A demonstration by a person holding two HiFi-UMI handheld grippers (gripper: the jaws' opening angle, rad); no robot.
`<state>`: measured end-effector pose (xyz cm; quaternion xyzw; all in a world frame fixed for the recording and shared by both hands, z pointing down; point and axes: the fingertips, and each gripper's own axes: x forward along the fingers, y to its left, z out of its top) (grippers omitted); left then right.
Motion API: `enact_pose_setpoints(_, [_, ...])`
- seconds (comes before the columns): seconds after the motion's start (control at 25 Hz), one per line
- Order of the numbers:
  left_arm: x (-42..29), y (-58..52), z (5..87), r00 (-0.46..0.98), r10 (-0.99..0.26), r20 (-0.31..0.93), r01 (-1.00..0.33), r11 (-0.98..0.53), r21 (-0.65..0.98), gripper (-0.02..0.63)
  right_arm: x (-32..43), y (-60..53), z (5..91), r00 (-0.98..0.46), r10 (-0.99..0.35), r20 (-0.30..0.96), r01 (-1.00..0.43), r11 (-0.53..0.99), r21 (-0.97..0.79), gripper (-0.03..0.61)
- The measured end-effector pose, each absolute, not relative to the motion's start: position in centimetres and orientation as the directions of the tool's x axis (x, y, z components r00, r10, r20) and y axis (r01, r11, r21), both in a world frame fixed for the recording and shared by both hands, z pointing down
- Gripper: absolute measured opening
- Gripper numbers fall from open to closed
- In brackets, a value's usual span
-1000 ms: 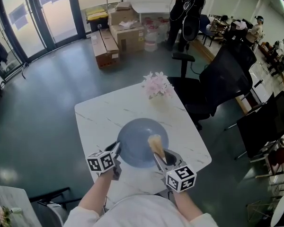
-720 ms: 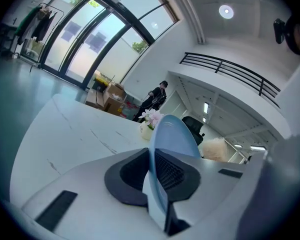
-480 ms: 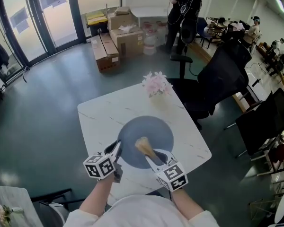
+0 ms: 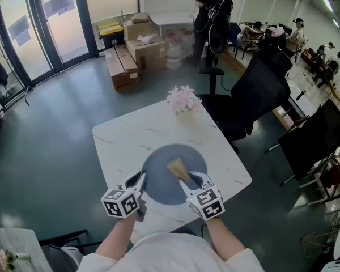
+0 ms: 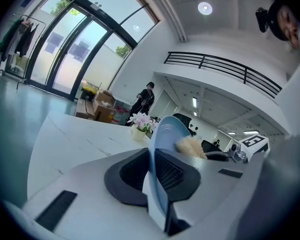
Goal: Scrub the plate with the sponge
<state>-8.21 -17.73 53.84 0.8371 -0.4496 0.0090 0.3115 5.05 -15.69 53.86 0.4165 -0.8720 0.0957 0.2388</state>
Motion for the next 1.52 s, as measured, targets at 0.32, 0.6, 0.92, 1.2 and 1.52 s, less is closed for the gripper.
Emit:
enact_pose_setpoints(0.32, [-9.3,-18.9,53.1,0.567,-0.777,0.275,-0.773,-0.386,0.502,0.043,7.5,-13.4,57.1,-0.487,-0.646,0.587,-0.809,0.587,-0.026,0.121])
enact_pose_setpoints(0.6, [-8.7,-19.0,53.1,0.577,-0.770,0.273,-0.772,-0.405,0.490,0.043,2.2,-11.4,57.8,-0.578,-0.560,0.593,-0.725,0.686,-0.059,0.121])
enact_pose_setpoints(0.92, [-7.5,-18.0,53.8,0.611,-0.739,0.284,-0.756,-0.437,0.487,0.043,2.2,-15.7,54.0,-0.559,-0.621,0.549,-0.733,0.680,0.023,0.121])
enact_pose_setpoints(1.2, [-8.3,-18.4,54.1,0.600,-0.749,0.279,-0.753,-0.413,0.512,0.043,7.8,-16.9,54.8,-0.453,-0.680,0.576,-0.826,0.564,0.016,0.121])
enact_pose_setpoints(1.52, [-9.8,-20.0,53.1,0.561,-0.787,0.258,-0.769,-0.379,0.515,0.043,8.0,-13.3,58.2,-0.456,-0.614,0.644,-0.816,0.578,-0.027,0.121])
